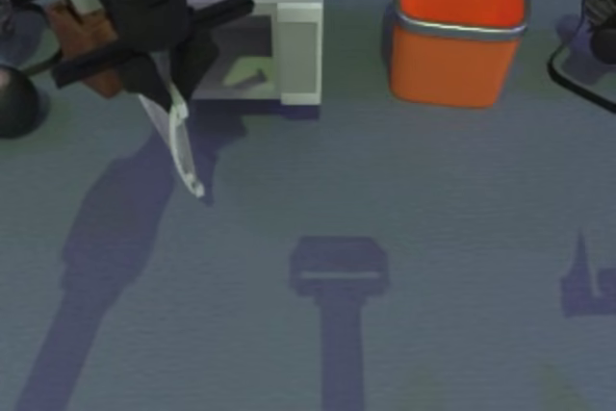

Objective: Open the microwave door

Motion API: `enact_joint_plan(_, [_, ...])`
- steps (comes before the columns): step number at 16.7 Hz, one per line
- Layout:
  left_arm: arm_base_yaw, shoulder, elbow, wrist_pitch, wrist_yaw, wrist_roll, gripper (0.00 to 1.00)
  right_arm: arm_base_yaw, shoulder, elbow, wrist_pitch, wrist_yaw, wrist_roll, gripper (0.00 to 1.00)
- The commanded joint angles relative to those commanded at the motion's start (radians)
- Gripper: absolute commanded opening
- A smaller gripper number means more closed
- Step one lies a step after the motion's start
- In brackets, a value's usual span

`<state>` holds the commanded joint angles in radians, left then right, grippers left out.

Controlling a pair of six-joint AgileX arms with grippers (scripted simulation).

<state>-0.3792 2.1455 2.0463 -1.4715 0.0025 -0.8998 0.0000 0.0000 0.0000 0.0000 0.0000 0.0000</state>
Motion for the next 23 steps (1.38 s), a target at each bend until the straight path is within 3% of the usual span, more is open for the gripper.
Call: enact_joint_plan(23, [0.047,-0.077,-0.119,0.041,-0.001,0.059,0.0,0.0,0.0,0.0,0.0,0.0,0.0,1.0])
